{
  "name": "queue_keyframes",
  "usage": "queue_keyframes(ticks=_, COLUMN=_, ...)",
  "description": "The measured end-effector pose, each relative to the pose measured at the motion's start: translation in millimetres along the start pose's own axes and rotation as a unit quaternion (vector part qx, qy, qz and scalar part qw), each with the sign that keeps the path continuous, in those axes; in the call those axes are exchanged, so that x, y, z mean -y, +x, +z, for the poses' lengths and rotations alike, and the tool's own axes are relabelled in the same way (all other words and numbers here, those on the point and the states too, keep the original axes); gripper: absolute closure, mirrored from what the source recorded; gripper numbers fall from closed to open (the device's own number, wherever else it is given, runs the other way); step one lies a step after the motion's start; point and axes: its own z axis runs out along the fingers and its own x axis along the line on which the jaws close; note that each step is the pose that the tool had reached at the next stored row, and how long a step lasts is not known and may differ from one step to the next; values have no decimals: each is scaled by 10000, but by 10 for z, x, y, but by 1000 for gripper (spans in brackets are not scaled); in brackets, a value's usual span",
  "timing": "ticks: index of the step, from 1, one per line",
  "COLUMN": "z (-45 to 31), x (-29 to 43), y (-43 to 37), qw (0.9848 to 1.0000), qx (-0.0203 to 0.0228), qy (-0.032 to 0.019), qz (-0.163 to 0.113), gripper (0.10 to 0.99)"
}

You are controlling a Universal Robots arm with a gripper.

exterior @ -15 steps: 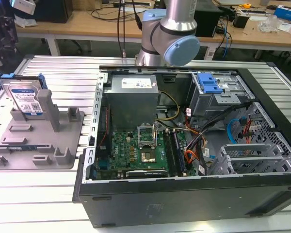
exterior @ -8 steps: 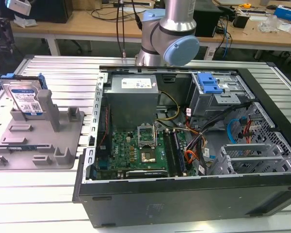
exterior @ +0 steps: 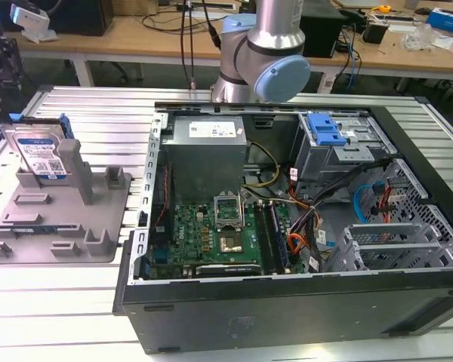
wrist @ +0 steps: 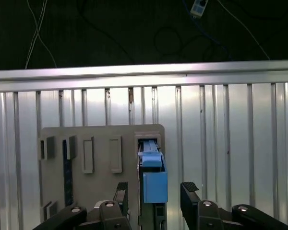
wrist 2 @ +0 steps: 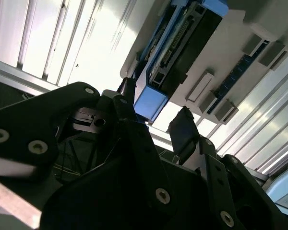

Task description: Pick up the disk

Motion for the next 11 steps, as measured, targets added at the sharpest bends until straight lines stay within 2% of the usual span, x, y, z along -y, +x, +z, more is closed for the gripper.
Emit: queue_keyframes(ticks=11, z=133, x=-18, y=-4, qw=10000, qx=0, qy=1, qz=-15, gripper=529)
